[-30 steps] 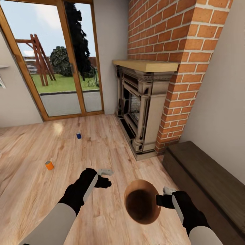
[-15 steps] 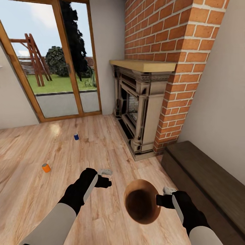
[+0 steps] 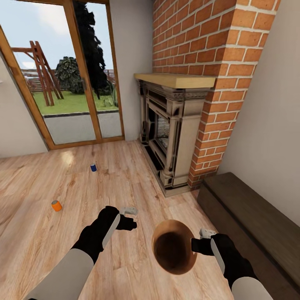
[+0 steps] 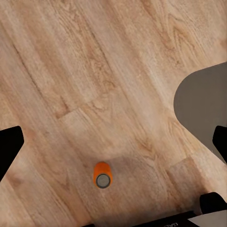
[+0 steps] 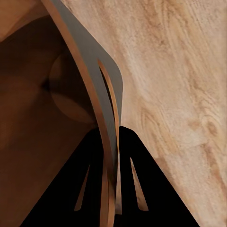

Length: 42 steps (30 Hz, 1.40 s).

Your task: Put the three can of soda from the living room inside the tash can in the kitchen.

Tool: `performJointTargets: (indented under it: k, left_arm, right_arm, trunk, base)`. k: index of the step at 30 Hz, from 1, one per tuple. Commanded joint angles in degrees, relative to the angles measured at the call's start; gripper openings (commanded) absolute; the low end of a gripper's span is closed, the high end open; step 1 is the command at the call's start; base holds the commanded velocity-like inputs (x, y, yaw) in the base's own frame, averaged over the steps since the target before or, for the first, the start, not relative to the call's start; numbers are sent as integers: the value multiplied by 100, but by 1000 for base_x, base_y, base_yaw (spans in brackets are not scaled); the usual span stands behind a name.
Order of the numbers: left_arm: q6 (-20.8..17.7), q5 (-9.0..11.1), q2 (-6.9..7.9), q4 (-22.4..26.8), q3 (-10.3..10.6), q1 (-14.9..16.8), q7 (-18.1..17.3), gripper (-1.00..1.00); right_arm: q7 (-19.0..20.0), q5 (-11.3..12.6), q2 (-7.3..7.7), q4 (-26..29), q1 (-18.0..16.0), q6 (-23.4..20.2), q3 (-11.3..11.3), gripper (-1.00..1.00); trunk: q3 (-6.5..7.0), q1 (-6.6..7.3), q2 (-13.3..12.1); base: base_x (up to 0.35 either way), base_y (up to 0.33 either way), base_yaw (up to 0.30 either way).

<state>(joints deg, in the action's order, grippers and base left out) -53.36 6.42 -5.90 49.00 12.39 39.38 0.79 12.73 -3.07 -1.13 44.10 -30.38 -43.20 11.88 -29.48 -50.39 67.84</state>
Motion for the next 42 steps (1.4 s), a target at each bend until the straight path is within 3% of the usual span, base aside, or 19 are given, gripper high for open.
performJointTargets:
  k: [1, 36, 38, 42]
  left_arm:
    - [4, 0, -2, -3, 0, 0, 0, 100]
    - [18, -11, 26, -39, -46, -1, 4, 100]
    - [29, -14, 27, -209, -53, -1, 6, 100]
    - [297, -10, 28, -1165, -63, 0, 19, 100]
  right_arm:
    - [37, 131, -1, 2, -2, -13, 4, -100]
    - [-79, 55, 88, 19, 6, -154, -13, -100]
    - [-93, 54, 96, 3, 6, -152, -7, -100]
    - [-461, 44, 95, -189, 6, -120, -35, -100]
  trunk:
    - [1, 0, 0]
    - [1, 0, 0]
    - [1, 0, 0]
    - [1, 0, 0]
  base:
    - [0, 0, 0]
    - [0, 0, -20]
    - [0, 0, 0]
    - [0, 0, 0]
